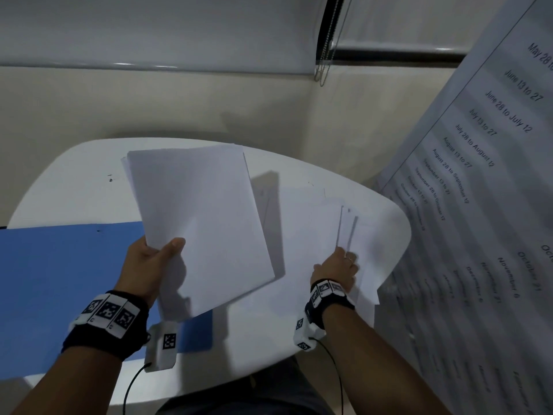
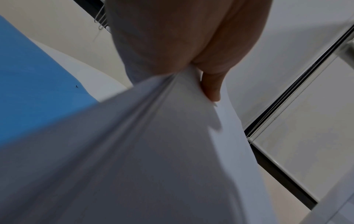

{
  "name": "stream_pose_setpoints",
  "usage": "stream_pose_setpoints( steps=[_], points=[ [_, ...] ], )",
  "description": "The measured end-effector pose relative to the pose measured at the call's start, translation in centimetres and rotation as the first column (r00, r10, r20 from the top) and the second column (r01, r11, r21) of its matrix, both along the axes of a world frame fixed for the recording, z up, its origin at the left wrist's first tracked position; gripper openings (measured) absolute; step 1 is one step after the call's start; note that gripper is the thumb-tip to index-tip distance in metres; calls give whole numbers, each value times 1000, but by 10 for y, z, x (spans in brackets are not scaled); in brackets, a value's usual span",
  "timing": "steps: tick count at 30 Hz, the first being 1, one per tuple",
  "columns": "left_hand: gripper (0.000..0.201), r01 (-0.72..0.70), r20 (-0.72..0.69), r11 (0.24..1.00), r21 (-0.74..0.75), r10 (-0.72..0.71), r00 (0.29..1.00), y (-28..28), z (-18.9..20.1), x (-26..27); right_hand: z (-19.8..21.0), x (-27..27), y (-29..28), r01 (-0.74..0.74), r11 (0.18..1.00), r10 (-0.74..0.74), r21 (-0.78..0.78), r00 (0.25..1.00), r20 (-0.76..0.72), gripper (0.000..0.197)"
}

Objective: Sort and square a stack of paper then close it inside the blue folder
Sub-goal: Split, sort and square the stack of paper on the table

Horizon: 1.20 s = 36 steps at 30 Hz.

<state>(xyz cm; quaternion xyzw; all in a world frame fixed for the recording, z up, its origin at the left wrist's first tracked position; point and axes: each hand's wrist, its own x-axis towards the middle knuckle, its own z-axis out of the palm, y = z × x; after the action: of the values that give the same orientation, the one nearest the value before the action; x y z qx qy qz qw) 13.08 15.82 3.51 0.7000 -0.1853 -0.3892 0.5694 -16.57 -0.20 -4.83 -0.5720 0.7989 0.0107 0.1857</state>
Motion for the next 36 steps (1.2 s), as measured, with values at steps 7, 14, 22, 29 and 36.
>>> stream_pose_setpoints(
  steps=[7,14,22,29,36],
  points=[
    [18,-38,-3,999,18,38,999,-8,-2,-8,1,1,1,-101,993,102,-58,995,2,76],
    [9,-47,-9,998,37,47,999,-12,1,-14,19,-10,-8,81,994,-39,-71,885,463,52],
    [19,-102,-129,993,62,109,986,-6,-7,-13,124,-58,-56,-51,870,277,-491,873,401,35],
    [10,50,-199,987,149,-20,980,-31,-23,-42,196,-66,-83,7,833,358,-554,757,547,13],
    [20,174,-75,907,384,-157,985,-42,-59,-64,92,-38,-57,-25,992,105,-120,676,730,17]
  ],
)
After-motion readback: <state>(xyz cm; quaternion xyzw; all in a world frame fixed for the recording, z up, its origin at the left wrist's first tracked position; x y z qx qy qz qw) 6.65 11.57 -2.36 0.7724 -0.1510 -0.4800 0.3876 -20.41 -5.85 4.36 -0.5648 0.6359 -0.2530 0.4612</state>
